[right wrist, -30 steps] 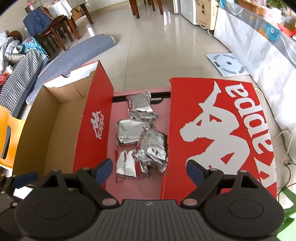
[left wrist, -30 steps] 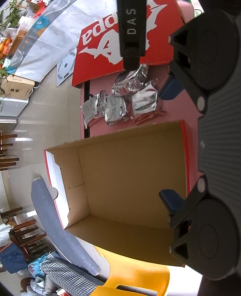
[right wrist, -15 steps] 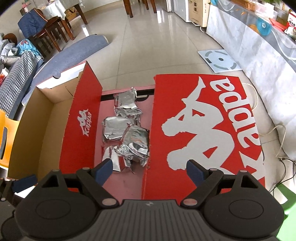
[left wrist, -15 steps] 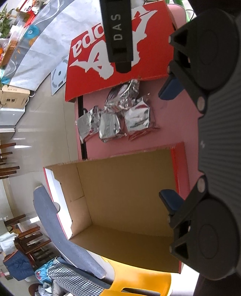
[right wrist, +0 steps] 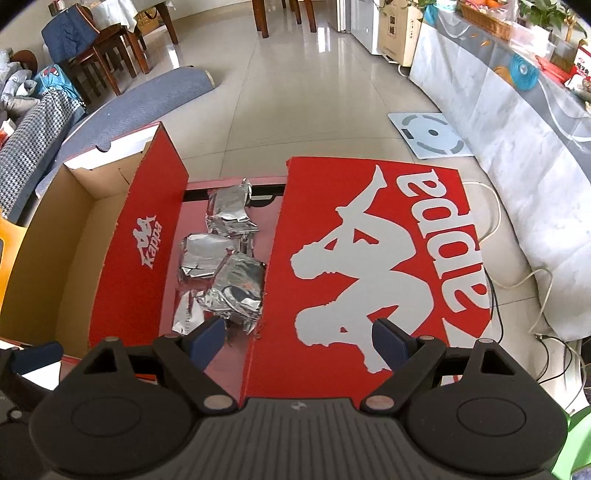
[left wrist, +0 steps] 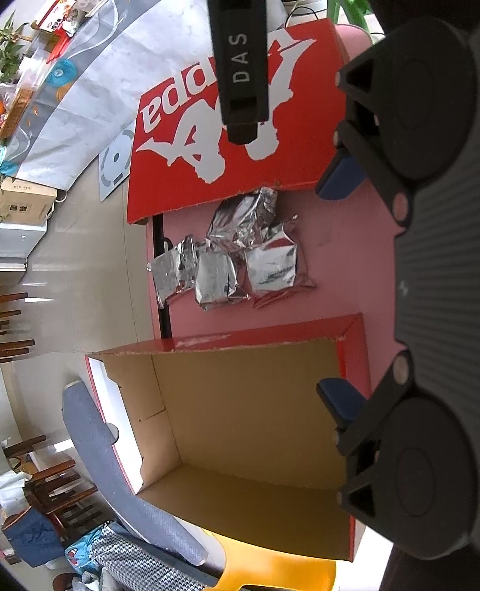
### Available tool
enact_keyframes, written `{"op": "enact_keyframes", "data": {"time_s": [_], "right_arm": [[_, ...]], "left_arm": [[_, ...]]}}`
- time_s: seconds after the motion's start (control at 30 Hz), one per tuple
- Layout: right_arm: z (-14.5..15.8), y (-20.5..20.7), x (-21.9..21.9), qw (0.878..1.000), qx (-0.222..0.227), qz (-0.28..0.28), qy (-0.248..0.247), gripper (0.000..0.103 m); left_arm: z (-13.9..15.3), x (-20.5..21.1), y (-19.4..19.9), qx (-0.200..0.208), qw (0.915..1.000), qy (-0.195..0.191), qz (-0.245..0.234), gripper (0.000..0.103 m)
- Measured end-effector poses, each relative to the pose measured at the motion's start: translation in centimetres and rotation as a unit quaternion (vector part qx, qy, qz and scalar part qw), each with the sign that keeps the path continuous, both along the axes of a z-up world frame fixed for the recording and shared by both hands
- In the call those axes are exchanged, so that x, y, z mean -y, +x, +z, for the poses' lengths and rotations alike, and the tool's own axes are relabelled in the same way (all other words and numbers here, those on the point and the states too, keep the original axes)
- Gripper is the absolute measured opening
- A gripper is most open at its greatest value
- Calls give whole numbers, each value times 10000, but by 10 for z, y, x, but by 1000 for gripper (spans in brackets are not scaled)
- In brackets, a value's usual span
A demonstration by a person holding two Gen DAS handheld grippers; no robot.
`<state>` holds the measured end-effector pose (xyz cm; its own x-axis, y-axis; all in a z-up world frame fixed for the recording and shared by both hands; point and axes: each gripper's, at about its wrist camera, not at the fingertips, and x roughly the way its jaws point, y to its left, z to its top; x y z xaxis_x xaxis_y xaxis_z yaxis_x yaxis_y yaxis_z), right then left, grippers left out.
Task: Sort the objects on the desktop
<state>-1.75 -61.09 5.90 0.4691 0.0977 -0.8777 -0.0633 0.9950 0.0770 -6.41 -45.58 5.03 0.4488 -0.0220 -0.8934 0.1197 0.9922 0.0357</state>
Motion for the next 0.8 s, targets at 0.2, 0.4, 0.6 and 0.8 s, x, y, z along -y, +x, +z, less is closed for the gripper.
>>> {"op": "enact_keyframes", "data": {"time_s": [0.2,0.4,0.6,0.8], "right_arm": [[1,2,10,10000,32,-2,-84,87],[0,5,23,9999,-53,-111,-55,87],[-2,6,38,9997,-117,-189,-124,87],[-5,8,53,9993,-189,-315,-106,87]], "left_arm": [[1,12,1,-7,10000,-33,-92,103],[-2,28,3,-27,9997,-18,-235,103],[-7,42,7,-68,9994,-3,-337,103],[-15,53,15,-147,9993,-37,-335,103]]}}
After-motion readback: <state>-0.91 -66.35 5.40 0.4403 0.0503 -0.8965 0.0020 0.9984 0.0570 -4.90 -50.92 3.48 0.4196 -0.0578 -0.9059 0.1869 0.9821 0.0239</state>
